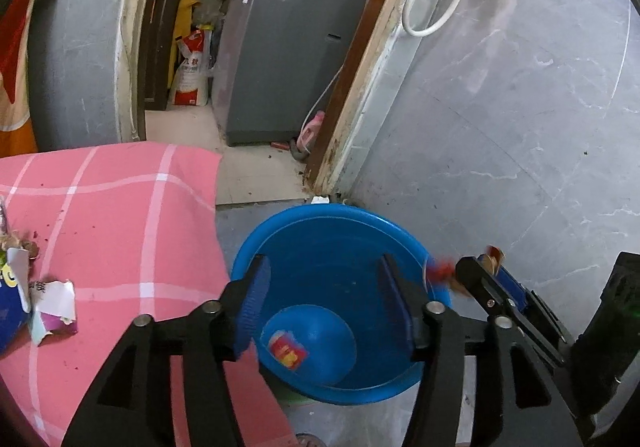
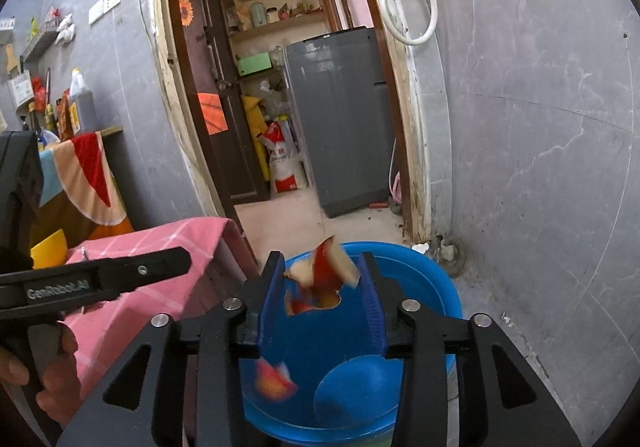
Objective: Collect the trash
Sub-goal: 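Open the right tool to drop the wrapper into the blue bucket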
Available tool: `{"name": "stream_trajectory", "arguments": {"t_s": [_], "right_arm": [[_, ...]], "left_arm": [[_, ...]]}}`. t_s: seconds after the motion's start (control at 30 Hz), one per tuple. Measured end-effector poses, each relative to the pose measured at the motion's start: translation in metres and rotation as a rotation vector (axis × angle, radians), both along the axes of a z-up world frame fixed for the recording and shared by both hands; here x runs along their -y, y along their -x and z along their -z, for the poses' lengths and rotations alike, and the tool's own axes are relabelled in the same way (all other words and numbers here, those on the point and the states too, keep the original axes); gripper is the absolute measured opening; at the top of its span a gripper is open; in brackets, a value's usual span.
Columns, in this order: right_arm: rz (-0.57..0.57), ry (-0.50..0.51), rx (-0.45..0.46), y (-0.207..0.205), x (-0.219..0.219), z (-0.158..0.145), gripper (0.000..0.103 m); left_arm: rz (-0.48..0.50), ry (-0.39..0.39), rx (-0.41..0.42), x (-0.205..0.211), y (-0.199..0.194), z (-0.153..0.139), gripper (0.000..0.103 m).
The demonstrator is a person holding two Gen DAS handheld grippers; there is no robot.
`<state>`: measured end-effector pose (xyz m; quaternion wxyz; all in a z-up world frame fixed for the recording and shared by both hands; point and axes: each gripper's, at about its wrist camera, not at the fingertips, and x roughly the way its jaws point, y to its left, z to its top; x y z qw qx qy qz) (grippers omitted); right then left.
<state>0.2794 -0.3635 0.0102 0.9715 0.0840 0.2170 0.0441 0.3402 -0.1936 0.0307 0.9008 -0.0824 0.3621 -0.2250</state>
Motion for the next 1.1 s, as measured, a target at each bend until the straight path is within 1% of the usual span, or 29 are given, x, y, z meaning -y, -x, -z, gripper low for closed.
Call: {"name": "stream_trajectory", "arguments": {"t_s": [0.03, 0.17, 0.2, 0.23, 0.3, 0.33, 0.37, 0.4, 0.43, 0.5, 0.57, 0.63, 0.73, 0.9, 1.1], "right_arm": [[0.0, -0.001, 0.001, 0.0, 0.0, 0.0, 0.041], [-0.001, -0.006, 0.023, 0.004, -0.002, -0.007, 0.045], [-0.001, -0.004, 0.031, 0.005, -0.003, -0.01, 0.049], [-0.004, -0.002, 0.045, 0.008, -0.005, -0.014, 0.05], [-0.007, 0.001, 0.07, 0.012, -0.009, -0.022, 0.052], [-0.007, 0.004, 0.08, 0.013, -0.012, -0.026, 0.057], [-0.009, 0.005, 0.097, 0.017, -0.015, -0.031, 0.06], [-0.01, 0.004, 0.117, 0.021, -0.018, -0.036, 0.07], [-0.011, 0.003, 0.131, 0.023, -0.021, -0.04, 0.077], [-0.02, 0.002, 0.181, 0.033, -0.029, -0.05, 0.083], [-0.031, 0.006, 0.218, 0.04, -0.04, -0.059, 0.09], [-0.039, 0.005, 0.257, 0.047, -0.05, -0.067, 0.103], [-0.059, 0.001, 0.321, 0.059, -0.067, -0.078, 0.103], [-0.104, 0.004, 0.407, 0.076, -0.099, -0.088, 0.103], [-0.158, -0.002, 0.468, 0.093, -0.136, -0.091, 0.103]], "left_arm": [[-0.003, 0.003, 0.004, -0.003, 0.003, -0.001, 0.054], [-0.027, 0.003, 0.044, -0.016, 0.014, -0.01, 0.061], [-0.037, 0.008, 0.059, -0.021, 0.018, -0.013, 0.064], [-0.049, 0.015, 0.074, -0.027, 0.022, -0.017, 0.066], [-0.075, 0.029, 0.102, -0.037, 0.028, -0.023, 0.076], [-0.093, 0.041, 0.125, -0.045, 0.033, -0.028, 0.078], [-0.106, 0.047, 0.143, -0.051, 0.037, -0.032, 0.082], [-0.123, 0.052, 0.165, -0.058, 0.042, -0.036, 0.087], [-0.137, 0.054, 0.184, -0.062, 0.046, -0.04, 0.09], [-0.182, 0.056, 0.243, -0.078, 0.058, -0.049, 0.099], [-0.221, 0.059, 0.295, -0.091, 0.07, -0.059, 0.1], [-0.253, 0.058, 0.332, -0.104, 0.081, -0.066, 0.101], [-0.306, 0.044, 0.403, -0.125, 0.1, -0.078, 0.101], [-0.37, -0.002, 0.507, -0.154, 0.131, -0.086, 0.101], [-0.437, -0.061, 0.592, -0.189, 0.165, -0.086, 0.101]]}}
